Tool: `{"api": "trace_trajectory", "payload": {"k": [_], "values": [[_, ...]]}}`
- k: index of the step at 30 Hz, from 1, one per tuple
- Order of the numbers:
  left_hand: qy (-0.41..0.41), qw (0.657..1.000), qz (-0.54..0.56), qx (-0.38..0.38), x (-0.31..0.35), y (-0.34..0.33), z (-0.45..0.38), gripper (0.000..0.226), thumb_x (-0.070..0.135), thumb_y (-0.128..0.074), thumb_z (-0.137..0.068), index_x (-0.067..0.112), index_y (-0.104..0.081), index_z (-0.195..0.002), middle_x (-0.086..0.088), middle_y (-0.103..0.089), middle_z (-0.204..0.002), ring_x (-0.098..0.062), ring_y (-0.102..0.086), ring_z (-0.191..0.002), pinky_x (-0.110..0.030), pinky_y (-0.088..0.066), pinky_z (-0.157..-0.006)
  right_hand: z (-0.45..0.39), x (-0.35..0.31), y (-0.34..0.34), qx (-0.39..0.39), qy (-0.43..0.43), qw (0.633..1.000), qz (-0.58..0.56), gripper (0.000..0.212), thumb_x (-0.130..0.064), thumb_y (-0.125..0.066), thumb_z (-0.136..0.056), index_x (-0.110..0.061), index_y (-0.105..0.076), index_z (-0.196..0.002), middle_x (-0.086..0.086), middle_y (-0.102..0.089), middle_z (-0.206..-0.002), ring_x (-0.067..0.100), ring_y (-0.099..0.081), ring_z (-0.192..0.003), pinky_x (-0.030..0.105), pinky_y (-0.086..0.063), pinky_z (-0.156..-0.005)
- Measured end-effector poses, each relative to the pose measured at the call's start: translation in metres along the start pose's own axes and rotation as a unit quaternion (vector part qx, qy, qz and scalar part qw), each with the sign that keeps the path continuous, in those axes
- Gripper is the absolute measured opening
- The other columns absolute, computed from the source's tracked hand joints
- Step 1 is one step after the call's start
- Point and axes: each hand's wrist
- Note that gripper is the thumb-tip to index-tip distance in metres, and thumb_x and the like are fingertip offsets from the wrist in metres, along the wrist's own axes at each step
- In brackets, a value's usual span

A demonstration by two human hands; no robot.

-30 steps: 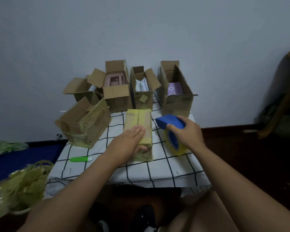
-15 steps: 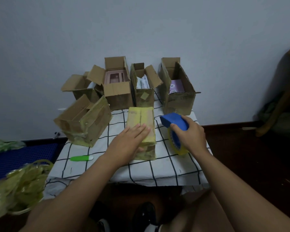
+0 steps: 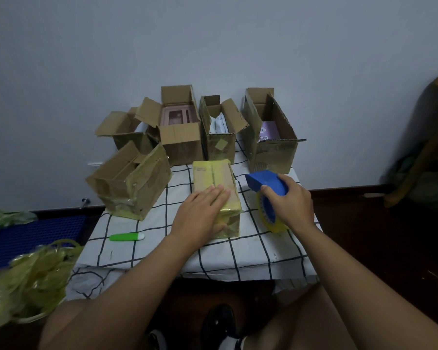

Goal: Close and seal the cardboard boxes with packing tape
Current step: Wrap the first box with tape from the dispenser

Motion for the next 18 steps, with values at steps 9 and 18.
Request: {"api": "trace_trajectory", "payload": {"k": [9,18], "values": [[-0.019,0.999,0.029,-0.012,-0.011,0.003,-0.003,0.070,0.055,-0.031,-0.100,0.018,-0.011,-0.157,0.001,-0.013,-0.164,-0.014,-0.014,-0.150,-0.036,-0.018,-0.120,0.001,-0.002,0.000,0.003,-0.002,1.000,0.007,0.062,-0.056,-0.062,-0.088,-0.024,-0.051,-0.140,0.006,-0.059,-0.130,0.024,-0.055,-0.116,0.042,-0.051,-0.090],[-0.025,0.998,0.060,-0.017,-0.010,0.001,0.000,0.057,0.043,-0.027,-0.105,0.025,-0.011,-0.156,0.003,-0.008,-0.164,-0.014,-0.003,-0.151,-0.034,-0.004,-0.121,0.003,-0.006,0.002,0.000,-0.002,1.000,0.005,0.062,-0.052,-0.063,-0.089,-0.022,-0.050,-0.141,0.006,-0.059,-0.130,0.024,-0.055,-0.115,0.041,-0.051,-0.089]]}}
Point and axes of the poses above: each hand's wrist, its own z-axis away from the middle knuckle, its own y-axis out of the back of the hand, x = y × z
